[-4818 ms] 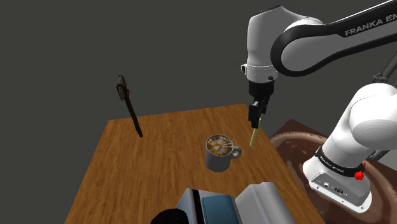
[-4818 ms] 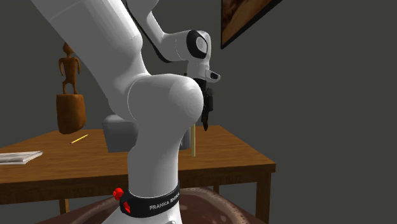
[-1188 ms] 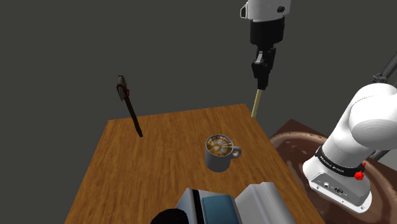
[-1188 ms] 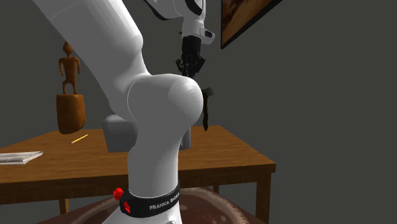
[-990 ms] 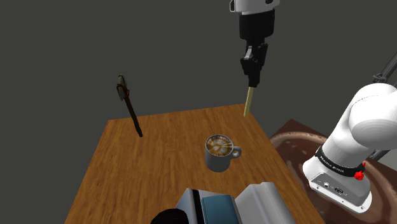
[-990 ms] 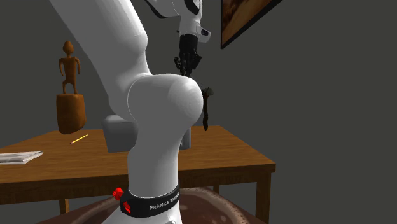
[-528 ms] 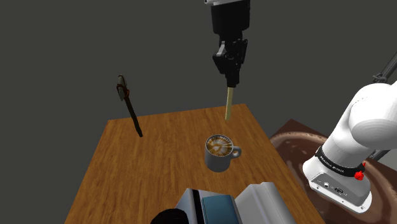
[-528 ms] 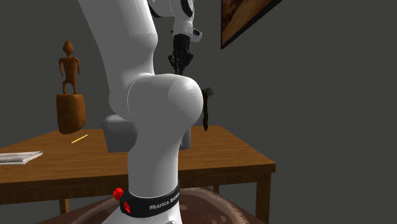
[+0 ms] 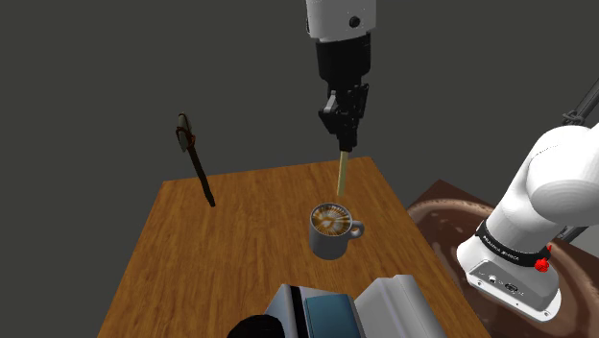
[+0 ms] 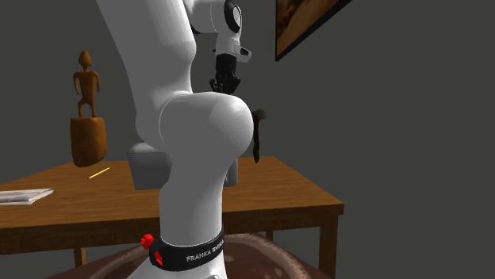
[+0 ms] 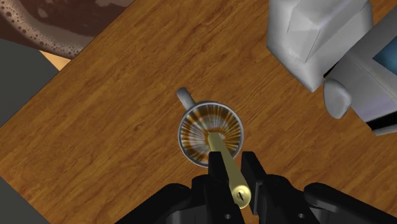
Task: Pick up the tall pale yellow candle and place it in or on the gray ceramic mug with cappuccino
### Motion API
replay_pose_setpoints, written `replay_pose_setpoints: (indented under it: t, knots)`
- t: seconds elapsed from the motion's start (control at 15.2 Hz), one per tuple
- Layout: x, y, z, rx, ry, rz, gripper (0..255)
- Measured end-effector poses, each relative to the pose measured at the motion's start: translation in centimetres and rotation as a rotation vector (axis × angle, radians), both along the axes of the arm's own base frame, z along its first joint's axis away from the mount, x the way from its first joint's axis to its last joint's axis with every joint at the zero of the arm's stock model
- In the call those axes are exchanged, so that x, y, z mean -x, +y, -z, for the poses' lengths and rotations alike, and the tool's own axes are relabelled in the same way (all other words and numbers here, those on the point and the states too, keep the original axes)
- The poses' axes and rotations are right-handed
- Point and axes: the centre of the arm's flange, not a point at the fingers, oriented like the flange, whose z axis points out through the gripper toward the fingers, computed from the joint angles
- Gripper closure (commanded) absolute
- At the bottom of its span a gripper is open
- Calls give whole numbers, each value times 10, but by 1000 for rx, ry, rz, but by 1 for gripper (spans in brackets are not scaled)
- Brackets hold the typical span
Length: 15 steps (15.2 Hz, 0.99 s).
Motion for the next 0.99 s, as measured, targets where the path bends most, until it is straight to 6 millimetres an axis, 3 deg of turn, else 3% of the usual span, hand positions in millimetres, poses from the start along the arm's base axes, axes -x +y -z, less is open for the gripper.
replay_pose_setpoints:
  t: [0.99]
  knots:
    - [1, 0, 79, 0, 0, 0, 255]
